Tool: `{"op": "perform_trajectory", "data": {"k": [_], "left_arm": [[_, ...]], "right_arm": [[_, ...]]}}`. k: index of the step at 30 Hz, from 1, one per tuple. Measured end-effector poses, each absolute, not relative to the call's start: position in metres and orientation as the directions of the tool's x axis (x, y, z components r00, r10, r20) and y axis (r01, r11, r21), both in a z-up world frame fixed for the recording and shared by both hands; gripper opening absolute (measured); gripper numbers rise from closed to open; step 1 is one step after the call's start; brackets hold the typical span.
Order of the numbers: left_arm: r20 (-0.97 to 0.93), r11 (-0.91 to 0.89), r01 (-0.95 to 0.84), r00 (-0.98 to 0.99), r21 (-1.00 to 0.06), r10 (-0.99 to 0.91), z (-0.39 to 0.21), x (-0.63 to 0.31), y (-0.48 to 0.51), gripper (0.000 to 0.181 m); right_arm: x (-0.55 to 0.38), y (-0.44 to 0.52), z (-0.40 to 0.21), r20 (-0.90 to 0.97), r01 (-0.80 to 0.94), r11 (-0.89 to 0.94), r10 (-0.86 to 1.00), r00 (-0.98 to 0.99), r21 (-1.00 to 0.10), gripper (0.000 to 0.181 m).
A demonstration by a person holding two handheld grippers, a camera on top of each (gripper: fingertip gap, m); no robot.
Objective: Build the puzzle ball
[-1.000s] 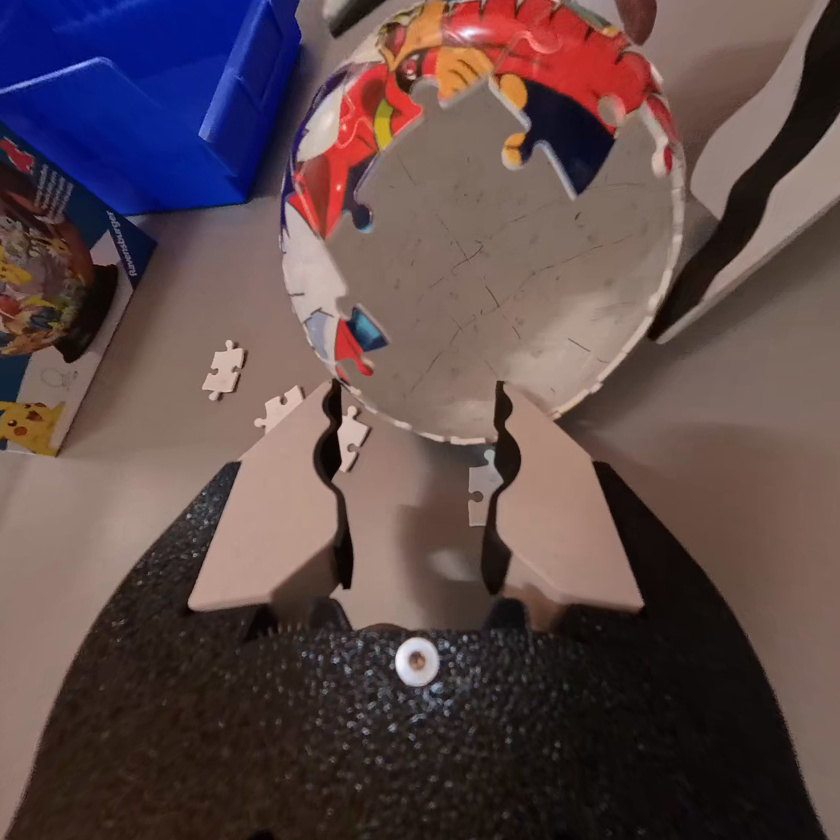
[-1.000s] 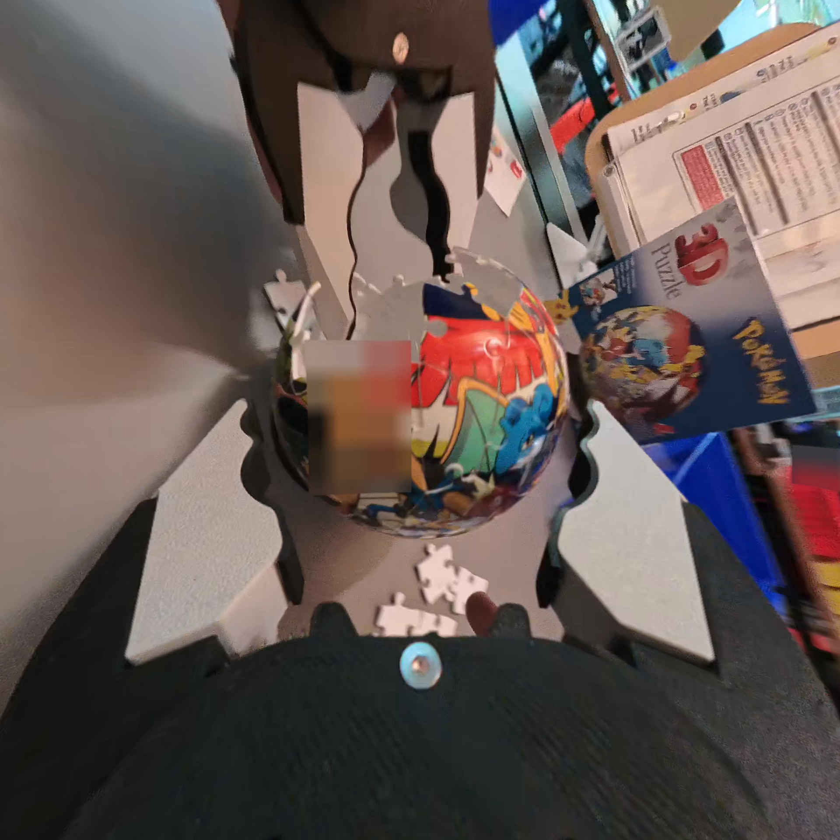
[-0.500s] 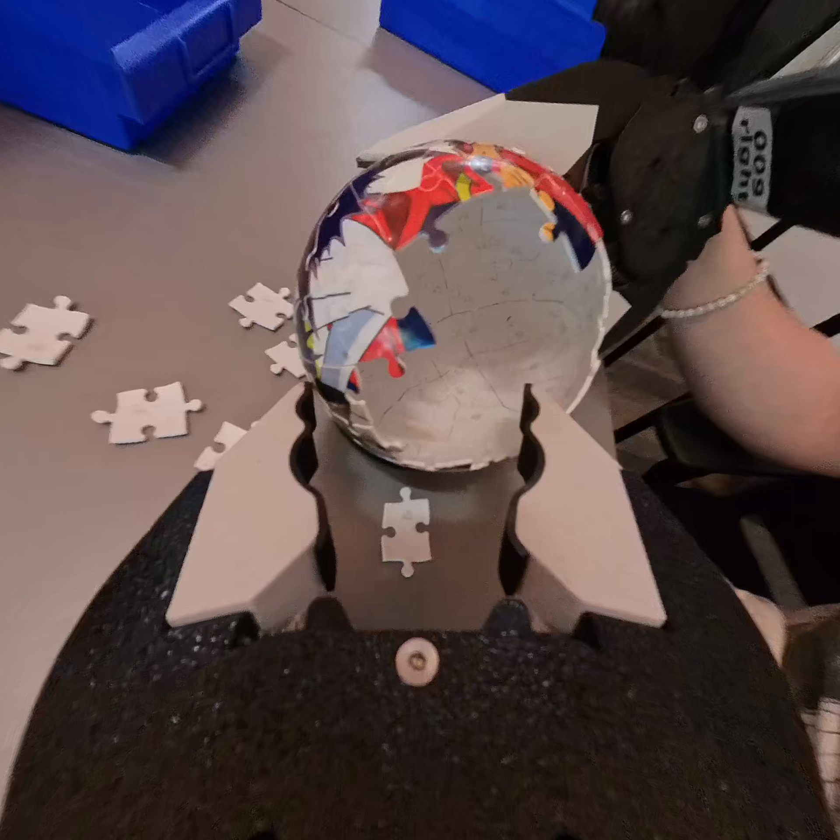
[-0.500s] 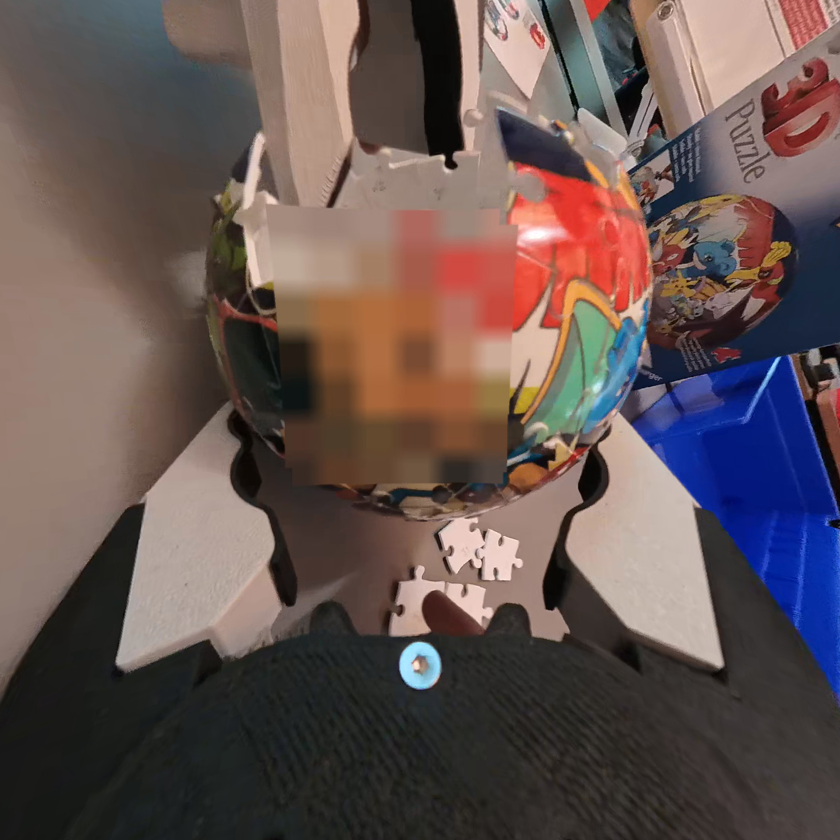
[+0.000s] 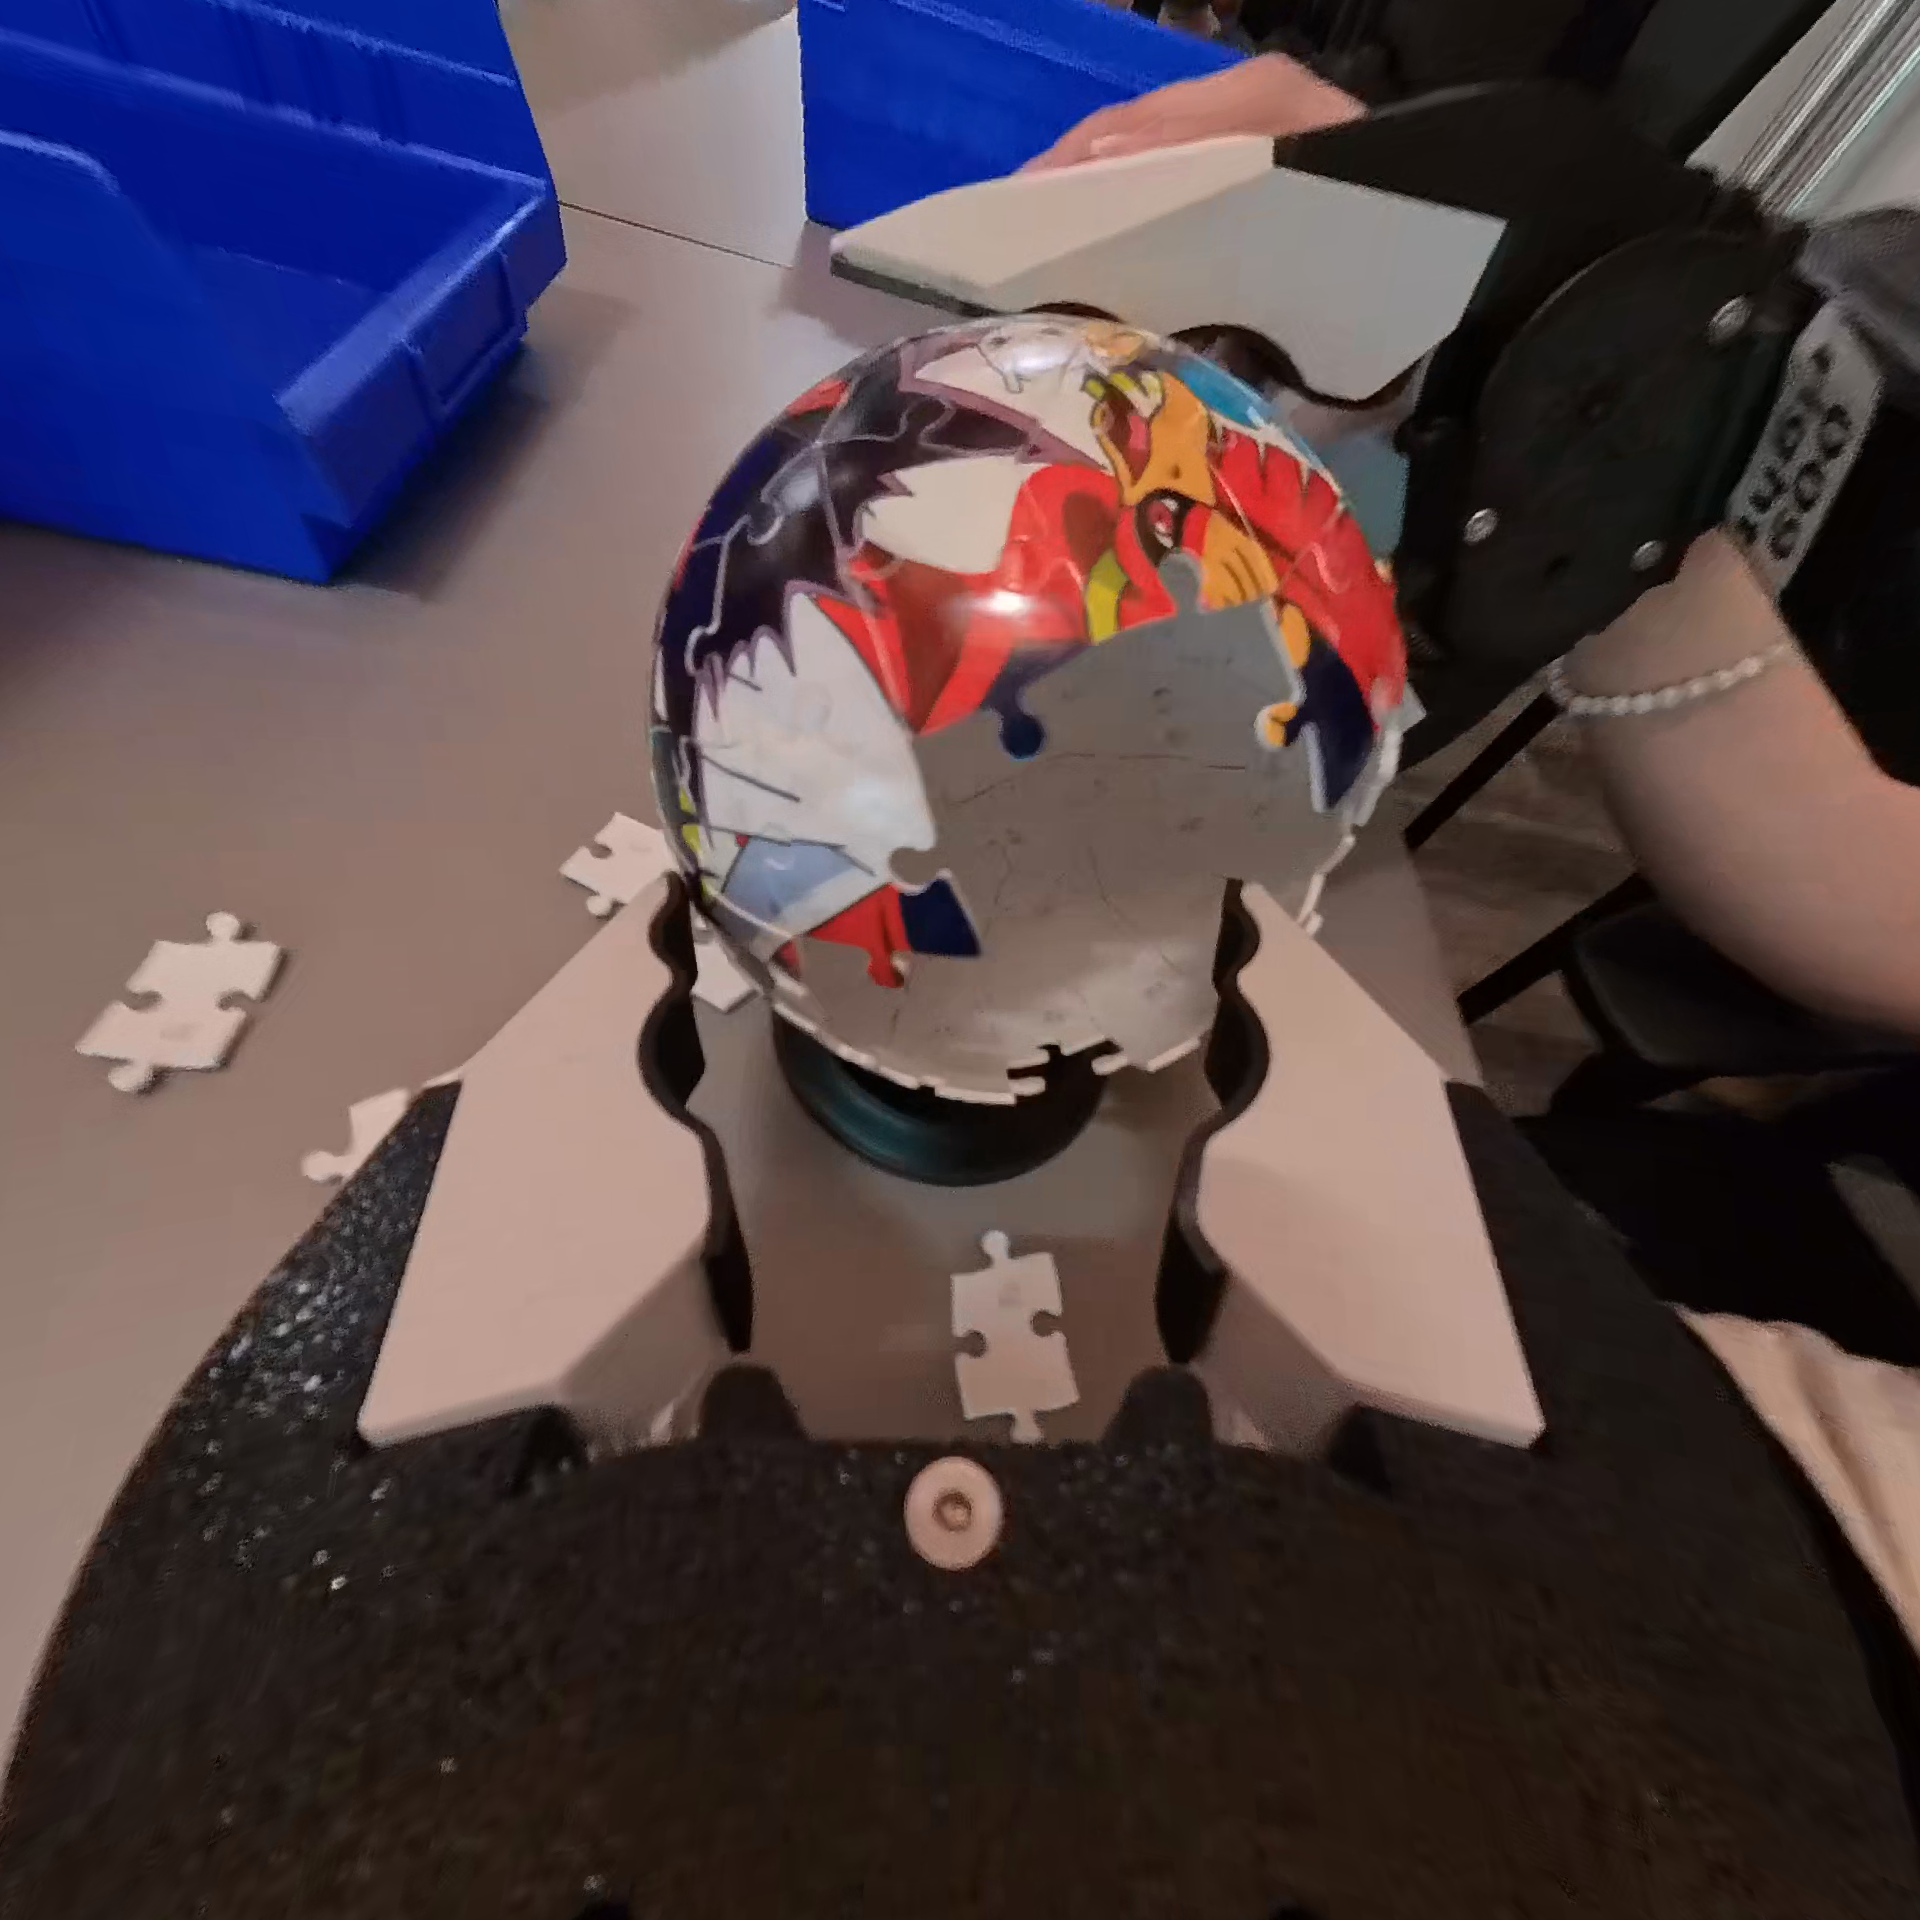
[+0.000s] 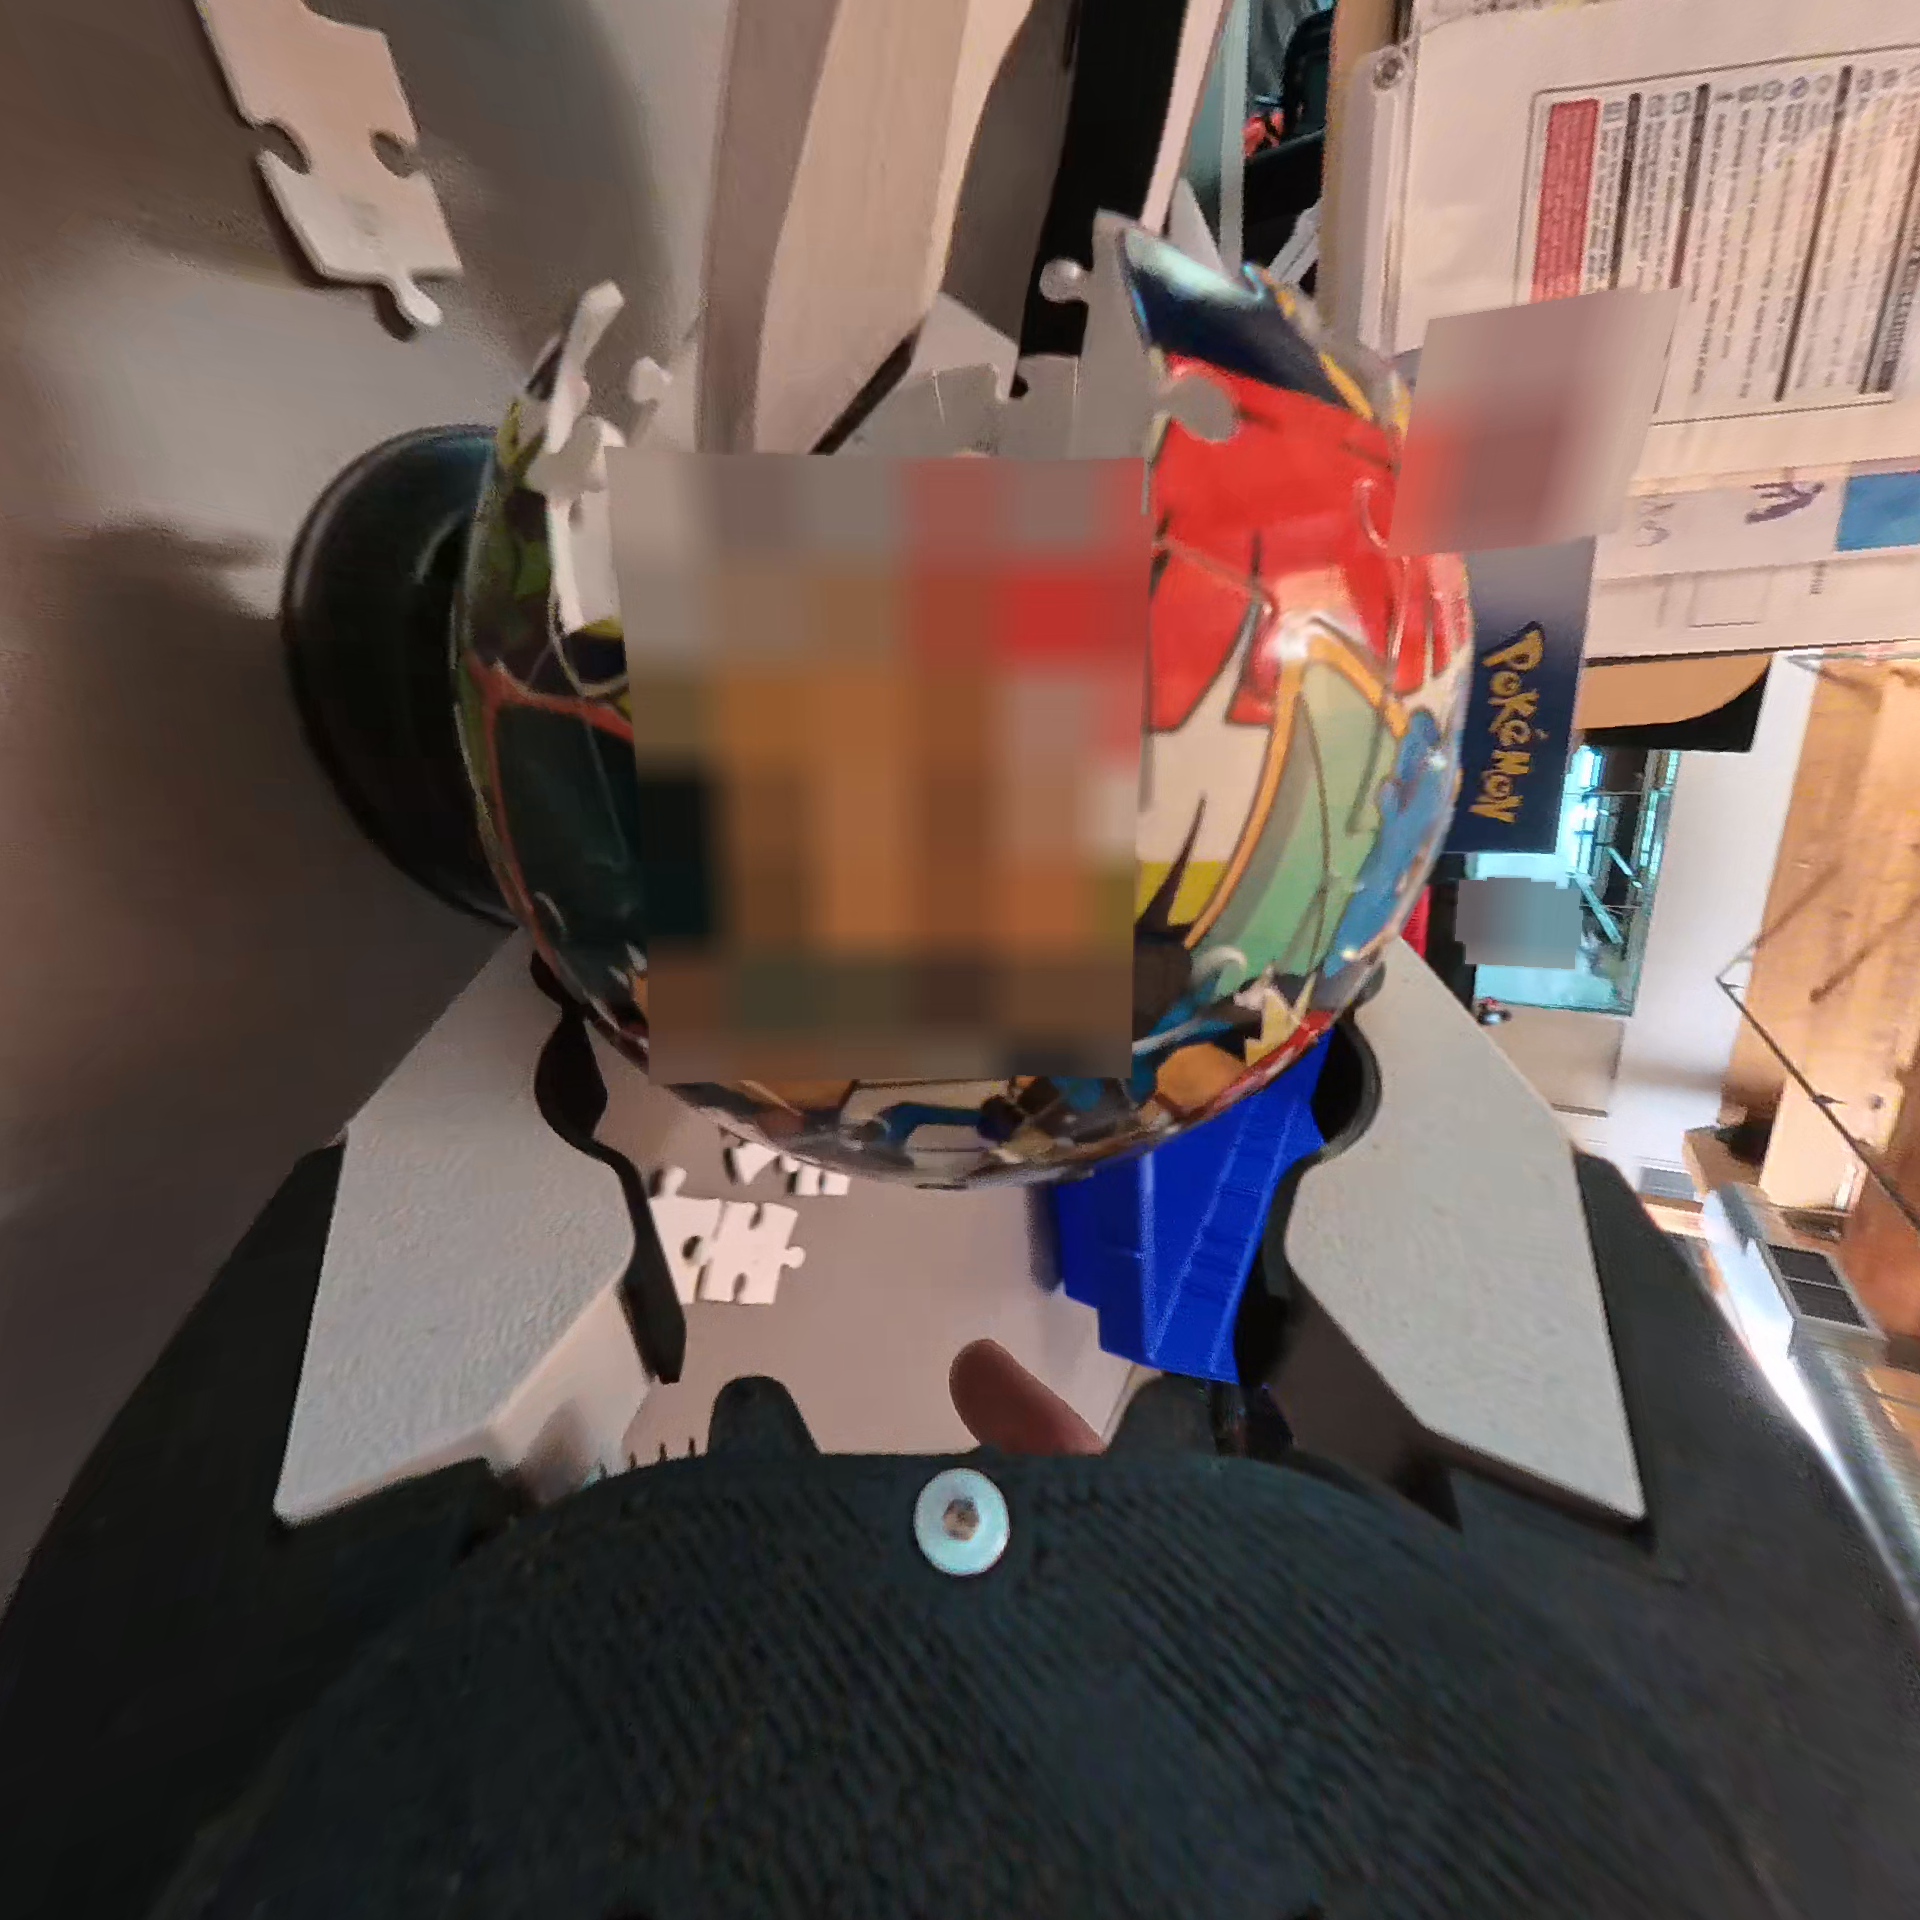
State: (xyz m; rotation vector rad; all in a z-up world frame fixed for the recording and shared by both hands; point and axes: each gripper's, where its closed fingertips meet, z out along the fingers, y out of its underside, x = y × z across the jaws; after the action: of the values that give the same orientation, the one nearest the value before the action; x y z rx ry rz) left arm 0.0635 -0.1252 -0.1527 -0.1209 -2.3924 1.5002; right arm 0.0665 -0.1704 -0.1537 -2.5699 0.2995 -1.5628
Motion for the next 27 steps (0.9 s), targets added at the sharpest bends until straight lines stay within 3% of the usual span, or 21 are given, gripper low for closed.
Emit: {"op": "perform_trajectory", "data": {"k": [6, 10, 20, 27], "left_arm": [[0.143, 0.471, -0.01, -0.958, -0.882, 0.248, -0.165, 0.07, -0.139, 0.099], [0.189, 0.45, -0.058, -0.949, -0.891, 0.252, -0.166, 0.068, -0.136, 0.097], [0.055, 0.492, 0.062, -0.974, -0.868, 0.22, -0.183, 0.075, -0.122, 0.093], [0.05, 0.467, 0.071, -0.969, -0.882, 0.243, -0.174, 0.073, -0.103, 0.091]], "right_arm": [[0.07, -0.179, -0.152, 0.911, -0.12, -0.993, -0.07, 0.407, -0.023, 0.14], [0.068, -0.173, -0.155, 0.907, -0.1, -0.995, -0.048, 0.418, -0.007, 0.139], [0.068, -0.163, -0.154, 0.906, -0.125, -0.963, 0.175, 0.386, 0.239, 0.139], [0.064, -0.166, -0.152, 0.922, -0.137, -0.956, 0.202, 0.33, 0.259, 0.137]]}}
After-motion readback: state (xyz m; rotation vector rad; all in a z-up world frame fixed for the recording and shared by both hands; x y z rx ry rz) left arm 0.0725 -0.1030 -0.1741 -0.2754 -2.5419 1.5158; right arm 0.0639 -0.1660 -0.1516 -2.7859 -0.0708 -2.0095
